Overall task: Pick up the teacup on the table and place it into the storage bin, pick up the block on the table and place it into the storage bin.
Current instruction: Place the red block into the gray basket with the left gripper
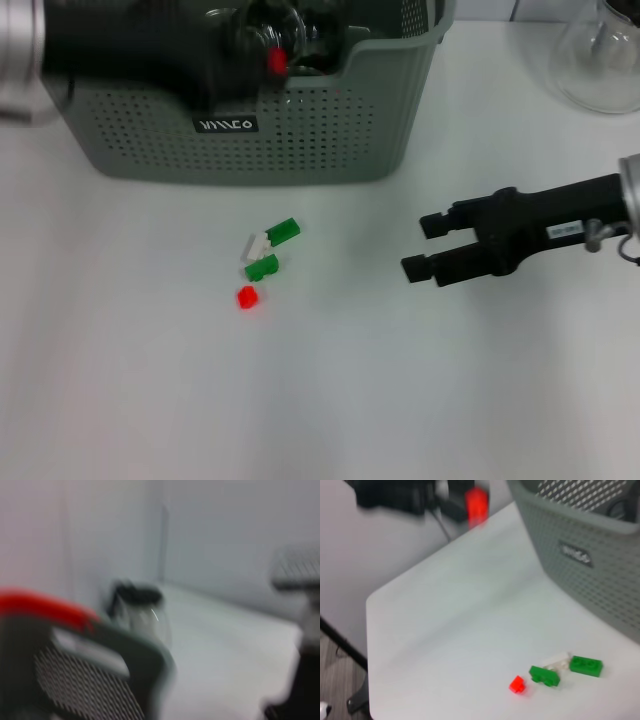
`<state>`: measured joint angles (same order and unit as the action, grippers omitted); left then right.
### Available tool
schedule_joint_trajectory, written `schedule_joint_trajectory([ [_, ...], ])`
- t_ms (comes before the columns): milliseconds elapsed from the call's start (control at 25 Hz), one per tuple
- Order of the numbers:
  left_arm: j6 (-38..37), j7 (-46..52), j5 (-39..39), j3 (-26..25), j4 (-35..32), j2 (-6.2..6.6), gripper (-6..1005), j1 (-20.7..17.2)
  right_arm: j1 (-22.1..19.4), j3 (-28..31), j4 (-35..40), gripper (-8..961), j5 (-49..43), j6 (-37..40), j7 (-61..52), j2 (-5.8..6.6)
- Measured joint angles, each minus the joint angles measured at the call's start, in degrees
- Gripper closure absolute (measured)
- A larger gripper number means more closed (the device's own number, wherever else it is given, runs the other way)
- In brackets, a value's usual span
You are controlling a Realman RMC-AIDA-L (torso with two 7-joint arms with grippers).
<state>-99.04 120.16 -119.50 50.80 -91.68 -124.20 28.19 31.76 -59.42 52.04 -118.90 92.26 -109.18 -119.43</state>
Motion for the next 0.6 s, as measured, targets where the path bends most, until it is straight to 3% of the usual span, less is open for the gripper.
schedule_joint_trajectory([
  [160, 7.97, 2.40, -4.30, -1.80, 0.99, 0.35, 816, 5.46, -0.91, 2.42, -0.02, 96, 0.05, 1.16, 0.06, 0.05],
  [200, 13.08, 3.34, -8.97, -1.43, 3.86, 0.99, 816, 8.77, -1.14, 2.76, -0.04, 96, 0.03, 1.14, 0.06, 0.06],
  [280, 16.46, 3.95, -12.31, -1.24, 6.94, 1.71, 815, 11.33, -1.46, 3.07, -0.06, 96, 0.01, 1.06, 0.07, 0.01],
  [480, 26.53, 6.11, -22.52, -1.18, 26.11, 5.28, 805, 21.51, -1.69, 3.12, -0.12, 96, -0.01, 0.99, -0.05, -0.48],
  [600, 31.70, 6.21, -25.66, -1.18, 34.05, 6.02, 791, 25.23, -1.66, 3.14, -0.33, 96, -0.01, 0.86, -0.11, -0.62],
])
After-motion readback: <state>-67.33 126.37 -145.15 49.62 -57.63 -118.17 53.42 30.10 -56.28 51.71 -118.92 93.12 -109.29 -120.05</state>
